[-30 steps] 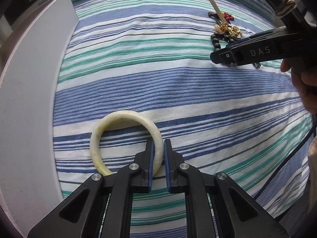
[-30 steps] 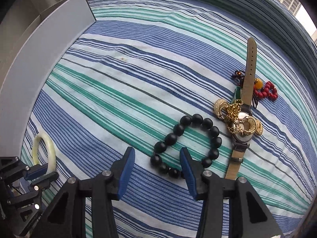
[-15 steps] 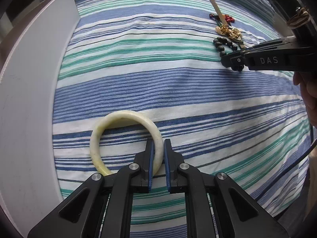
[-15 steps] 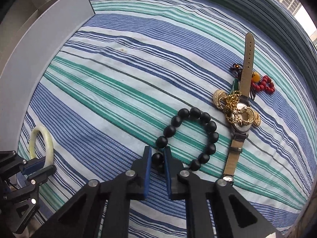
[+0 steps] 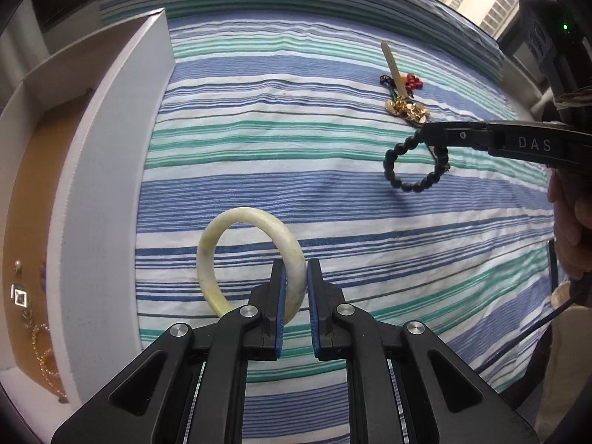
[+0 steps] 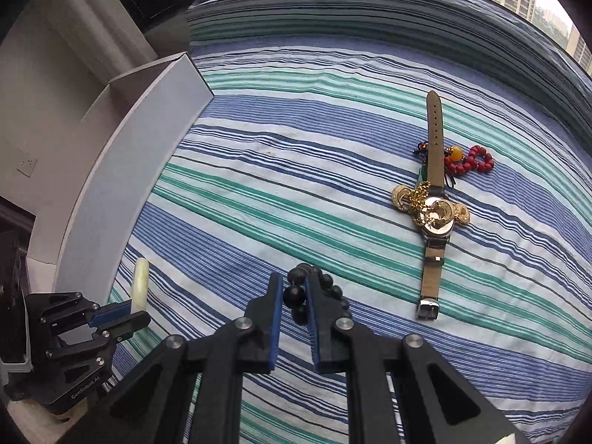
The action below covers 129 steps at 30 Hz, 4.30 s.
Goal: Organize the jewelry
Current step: 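Carry the jade bangle and black bracelet into the white box and open both tools, then move both tools back over the watch and gold pieces on the bed, then grasp the watch by its face with the left tool while the right tool grasps the gold chain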
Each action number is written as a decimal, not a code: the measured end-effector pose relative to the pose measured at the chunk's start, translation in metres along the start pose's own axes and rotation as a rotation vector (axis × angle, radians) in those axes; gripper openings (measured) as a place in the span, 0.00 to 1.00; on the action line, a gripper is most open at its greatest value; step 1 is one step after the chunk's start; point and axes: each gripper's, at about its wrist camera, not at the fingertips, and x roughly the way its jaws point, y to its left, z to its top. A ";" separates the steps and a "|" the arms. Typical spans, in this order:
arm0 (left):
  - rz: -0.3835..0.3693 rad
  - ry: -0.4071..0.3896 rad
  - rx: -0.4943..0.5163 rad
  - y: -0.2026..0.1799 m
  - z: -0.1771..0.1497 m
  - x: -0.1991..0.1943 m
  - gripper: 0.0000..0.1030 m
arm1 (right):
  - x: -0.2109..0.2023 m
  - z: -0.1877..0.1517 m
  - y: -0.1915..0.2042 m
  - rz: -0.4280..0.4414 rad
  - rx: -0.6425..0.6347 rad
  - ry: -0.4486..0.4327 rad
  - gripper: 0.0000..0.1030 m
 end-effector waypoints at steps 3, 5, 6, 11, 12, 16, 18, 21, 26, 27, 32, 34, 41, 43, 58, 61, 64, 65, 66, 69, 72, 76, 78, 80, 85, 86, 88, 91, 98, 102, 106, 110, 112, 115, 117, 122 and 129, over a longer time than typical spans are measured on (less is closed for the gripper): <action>-0.018 -0.041 -0.015 -0.001 0.003 -0.027 0.09 | -0.018 0.007 0.006 0.045 0.005 -0.033 0.12; -0.034 -0.065 -0.026 0.001 0.005 -0.044 0.09 | -0.026 0.014 0.011 0.078 0.009 -0.051 0.12; -0.043 -0.077 -0.033 0.004 0.005 -0.054 0.09 | -0.030 0.015 0.016 0.096 0.011 -0.060 0.12; -0.059 -0.134 -0.069 0.023 0.004 -0.099 0.09 | -0.049 0.020 0.047 0.175 -0.007 -0.111 0.12; -0.059 -0.144 -0.077 0.029 0.004 -0.108 0.09 | -0.055 0.021 0.055 0.191 -0.019 -0.121 0.12; -0.027 -0.181 -0.114 0.060 0.000 -0.140 0.09 | -0.074 0.027 0.098 0.253 -0.080 -0.161 0.12; 0.015 -0.203 -0.139 0.081 -0.004 -0.154 0.09 | -0.082 0.032 0.122 0.283 -0.114 -0.186 0.12; 0.070 -0.224 -0.191 0.116 -0.011 -0.169 0.09 | -0.090 0.043 0.159 0.334 -0.154 -0.220 0.12; 0.178 -0.225 -0.302 0.177 -0.014 -0.166 0.09 | -0.078 0.062 0.214 0.401 -0.202 -0.221 0.12; 0.202 -0.217 -0.323 0.190 -0.014 -0.161 0.09 | -0.072 0.065 0.225 0.401 -0.214 -0.210 0.12; 0.260 -0.141 -0.396 0.235 -0.003 -0.113 0.09 | -0.030 0.075 0.271 0.323 -0.275 -0.187 0.12; 0.269 -0.112 -0.406 0.246 0.004 -0.092 0.09 | -0.010 0.080 0.284 0.279 -0.287 -0.183 0.12; 0.278 -0.040 -0.421 0.274 0.022 -0.036 0.09 | 0.054 0.085 0.316 0.157 -0.339 -0.129 0.12; 0.286 -0.027 -0.420 0.277 0.023 -0.026 0.10 | 0.068 0.085 0.323 0.133 -0.356 -0.117 0.12; 0.381 -0.145 -0.337 0.239 0.011 -0.076 0.63 | 0.003 0.051 0.257 0.225 -0.257 -0.258 0.41; 0.350 -0.160 -0.261 0.197 0.004 -0.081 0.68 | -0.009 0.014 0.221 0.203 -0.224 -0.293 0.45; 0.291 -0.160 -0.183 0.148 -0.003 -0.081 0.68 | -0.008 -0.022 0.176 0.168 -0.178 -0.294 0.46; 0.268 -0.162 -0.157 0.130 -0.006 -0.080 0.68 | -0.008 -0.035 0.160 0.152 -0.158 -0.290 0.46; 0.244 -0.164 -0.129 0.111 -0.008 -0.079 0.69 | -0.008 -0.046 0.143 0.139 -0.132 -0.287 0.46; 0.165 -0.168 -0.042 0.057 -0.016 -0.072 0.75 | -0.008 -0.082 0.095 0.103 -0.065 -0.269 0.46; 0.095 -0.154 0.034 0.006 -0.023 -0.055 0.76 | -0.014 -0.117 0.050 0.045 0.000 -0.278 0.46; 0.041 -0.111 0.097 -0.041 -0.023 -0.020 0.77 | -0.028 -0.154 -0.005 -0.014 0.140 -0.311 0.46; 0.023 -0.091 0.108 -0.060 -0.023 -0.003 0.77 | -0.037 -0.174 -0.026 -0.027 0.207 -0.337 0.46; 0.048 -0.076 0.129 -0.076 -0.022 0.011 0.77 | -0.043 -0.186 -0.040 -0.054 0.249 -0.351 0.46; 0.089 -0.078 0.160 -0.097 -0.021 0.026 0.77 | -0.051 -0.205 -0.053 -0.131 0.291 -0.353 0.46; 0.090 -0.076 0.159 -0.099 -0.020 0.028 0.77 | -0.051 -0.207 -0.053 -0.142 0.288 -0.349 0.46; 0.104 -0.078 0.164 -0.102 -0.019 0.030 0.77 | -0.052 -0.209 -0.052 -0.151 0.277 -0.346 0.46; 0.129 -0.087 0.170 -0.103 -0.019 0.031 0.77 | -0.053 -0.210 -0.051 -0.166 0.266 -0.343 0.46; 0.088 -0.080 0.146 -0.104 -0.007 0.036 0.77 | -0.048 -0.211 -0.054 -0.171 0.279 -0.330 0.46; -0.078 -0.080 0.064 -0.109 0.024 0.045 0.81 | -0.046 -0.217 -0.057 -0.161 0.302 -0.328 0.46; -0.180 -0.061 0.031 -0.130 0.072 0.075 0.83 | -0.048 -0.227 -0.059 -0.150 0.325 -0.342 0.46; -0.108 -0.045 0.065 -0.167 0.114 0.119 0.82 | -0.051 -0.235 -0.058 -0.129 0.327 -0.348 0.47; -0.036 -0.030 0.071 -0.181 0.125 0.143 0.77 | -0.051 -0.239 -0.058 -0.119 0.330 -0.346 0.47; 0.075 -0.076 0.098 -0.194 0.127 0.155 0.45 | -0.053 -0.246 -0.060 -0.107 0.340 -0.348 0.47; 0.061 -0.081 0.118 -0.196 0.123 0.153 0.19 | -0.055 -0.250 -0.061 -0.104 0.345 -0.350 0.47; -0.072 -0.025 0.116 -0.170 0.090 0.131 0.16 | -0.061 -0.255 -0.068 -0.099 0.363 -0.364 0.47; -0.140 0.044 0.154 -0.113 -0.007 0.085 0.15 | -0.069 -0.237 -0.062 -0.100 0.340 -0.376 0.47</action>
